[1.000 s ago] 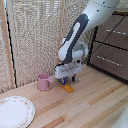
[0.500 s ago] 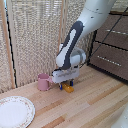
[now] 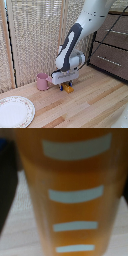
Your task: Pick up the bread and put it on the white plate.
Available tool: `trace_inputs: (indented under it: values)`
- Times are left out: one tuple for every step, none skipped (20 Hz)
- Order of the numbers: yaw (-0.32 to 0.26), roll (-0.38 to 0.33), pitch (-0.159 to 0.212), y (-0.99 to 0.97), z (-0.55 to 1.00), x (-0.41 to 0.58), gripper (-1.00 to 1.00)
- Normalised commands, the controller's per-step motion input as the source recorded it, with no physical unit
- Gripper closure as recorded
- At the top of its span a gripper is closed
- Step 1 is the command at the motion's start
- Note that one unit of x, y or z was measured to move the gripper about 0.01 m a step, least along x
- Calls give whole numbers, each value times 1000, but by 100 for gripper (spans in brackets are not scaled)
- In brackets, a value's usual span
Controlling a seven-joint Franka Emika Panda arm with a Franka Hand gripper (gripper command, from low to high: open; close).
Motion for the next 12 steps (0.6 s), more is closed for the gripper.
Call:
trace_inputs:
  values:
    - [-50, 0, -12, 0, 406, -174, 100]
    - [-44, 0, 0, 0, 477, -249, 100]
    - [-51, 0, 0, 0, 657, -263, 100]
    - [-65, 0, 0, 0, 806, -323, 100]
    - [-88, 0, 0, 0, 960, -323, 100]
    - [-79, 0, 2, 0, 1000, -311, 100]
    - [-68, 0, 12, 0, 1000, -266, 100]
    - [-78, 0, 30, 0, 1000, -203, 100]
    - [-66, 0, 38, 0, 1000, -189, 100]
    - [-71, 0, 35, 23, 1000, -154, 100]
    - [-57, 0, 33, 97, 1000, -51, 100]
    - [-34, 0, 36, 217, 1000, 0, 100]
